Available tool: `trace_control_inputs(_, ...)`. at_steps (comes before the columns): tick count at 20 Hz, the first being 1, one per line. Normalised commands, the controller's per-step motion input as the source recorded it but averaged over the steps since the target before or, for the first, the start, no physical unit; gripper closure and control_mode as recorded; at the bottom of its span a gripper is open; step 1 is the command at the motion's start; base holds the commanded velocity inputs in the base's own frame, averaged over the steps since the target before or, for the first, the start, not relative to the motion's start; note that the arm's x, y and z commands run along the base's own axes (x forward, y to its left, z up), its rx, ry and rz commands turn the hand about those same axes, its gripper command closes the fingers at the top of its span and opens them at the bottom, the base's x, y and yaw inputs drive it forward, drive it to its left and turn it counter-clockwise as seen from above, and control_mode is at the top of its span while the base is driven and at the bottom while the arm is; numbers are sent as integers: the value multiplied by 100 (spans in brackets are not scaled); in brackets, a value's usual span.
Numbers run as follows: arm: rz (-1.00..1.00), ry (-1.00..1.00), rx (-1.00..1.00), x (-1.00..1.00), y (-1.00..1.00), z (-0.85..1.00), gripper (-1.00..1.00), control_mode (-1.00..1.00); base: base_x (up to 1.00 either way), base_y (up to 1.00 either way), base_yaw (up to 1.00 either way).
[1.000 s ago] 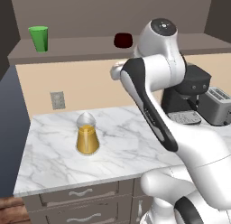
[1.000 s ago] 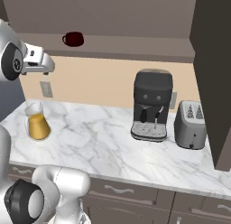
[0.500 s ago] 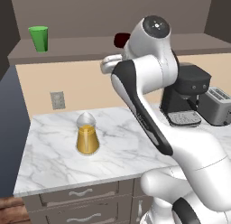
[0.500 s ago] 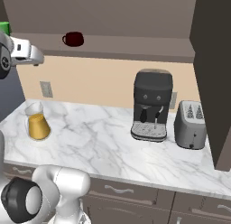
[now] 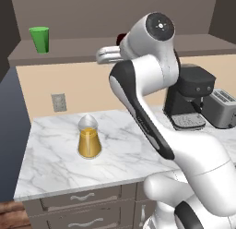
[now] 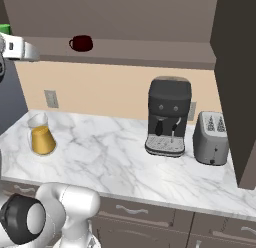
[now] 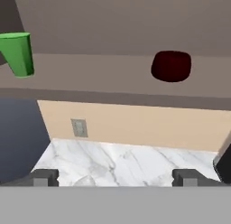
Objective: There is a tray on the dining counter. Grab the cup, mug, and pitcher and place them on the tray. The pitcher may be placed next to the tray if it cannot fit the tray.
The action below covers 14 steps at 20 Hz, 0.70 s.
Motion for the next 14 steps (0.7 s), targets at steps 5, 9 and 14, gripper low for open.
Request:
trace_control_inputs(5,0,-3,20,0,8,33,-100,-100,0,0,0)
trace_control_inputs(9,0,2,17,0,16,30,-100,-100,0,0,0)
trace_control_inputs(14,0,6,10,12,18,3,-100,-100,0,0,0)
